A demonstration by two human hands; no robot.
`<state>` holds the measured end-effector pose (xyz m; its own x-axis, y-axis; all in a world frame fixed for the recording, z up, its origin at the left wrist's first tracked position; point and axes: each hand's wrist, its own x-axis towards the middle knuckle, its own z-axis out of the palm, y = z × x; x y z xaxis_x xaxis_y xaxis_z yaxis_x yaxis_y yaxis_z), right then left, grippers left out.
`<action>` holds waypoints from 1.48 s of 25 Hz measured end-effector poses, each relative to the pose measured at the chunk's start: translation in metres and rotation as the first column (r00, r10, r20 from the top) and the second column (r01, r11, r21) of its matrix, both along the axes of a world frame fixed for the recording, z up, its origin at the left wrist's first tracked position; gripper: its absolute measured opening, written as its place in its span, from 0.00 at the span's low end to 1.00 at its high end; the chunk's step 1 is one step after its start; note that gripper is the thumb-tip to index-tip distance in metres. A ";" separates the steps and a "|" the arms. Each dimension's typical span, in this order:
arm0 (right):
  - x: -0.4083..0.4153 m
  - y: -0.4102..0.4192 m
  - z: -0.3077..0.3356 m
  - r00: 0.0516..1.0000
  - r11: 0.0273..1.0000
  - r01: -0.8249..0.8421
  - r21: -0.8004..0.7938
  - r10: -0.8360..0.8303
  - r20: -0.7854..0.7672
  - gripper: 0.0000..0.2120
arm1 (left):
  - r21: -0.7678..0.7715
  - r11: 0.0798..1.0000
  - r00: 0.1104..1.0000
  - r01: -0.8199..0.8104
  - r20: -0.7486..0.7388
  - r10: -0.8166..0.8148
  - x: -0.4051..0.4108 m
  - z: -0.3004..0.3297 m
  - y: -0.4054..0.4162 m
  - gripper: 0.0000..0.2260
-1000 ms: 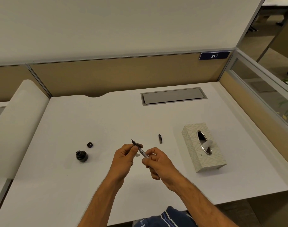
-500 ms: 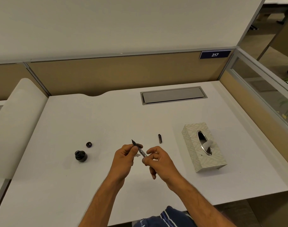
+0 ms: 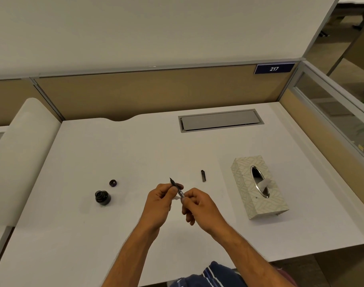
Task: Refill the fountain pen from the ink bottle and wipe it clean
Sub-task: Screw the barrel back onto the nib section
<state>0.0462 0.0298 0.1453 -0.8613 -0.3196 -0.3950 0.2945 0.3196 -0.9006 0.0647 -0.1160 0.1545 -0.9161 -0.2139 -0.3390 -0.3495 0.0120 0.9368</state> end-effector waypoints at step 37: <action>-0.044 -0.007 -0.014 0.988 0.990 0.142 0.009 -0.141 -0.060 0.03 | 0.030 0.997 0.997 0.073 0.036 -0.074 -0.037 -0.010 -0.010 0.10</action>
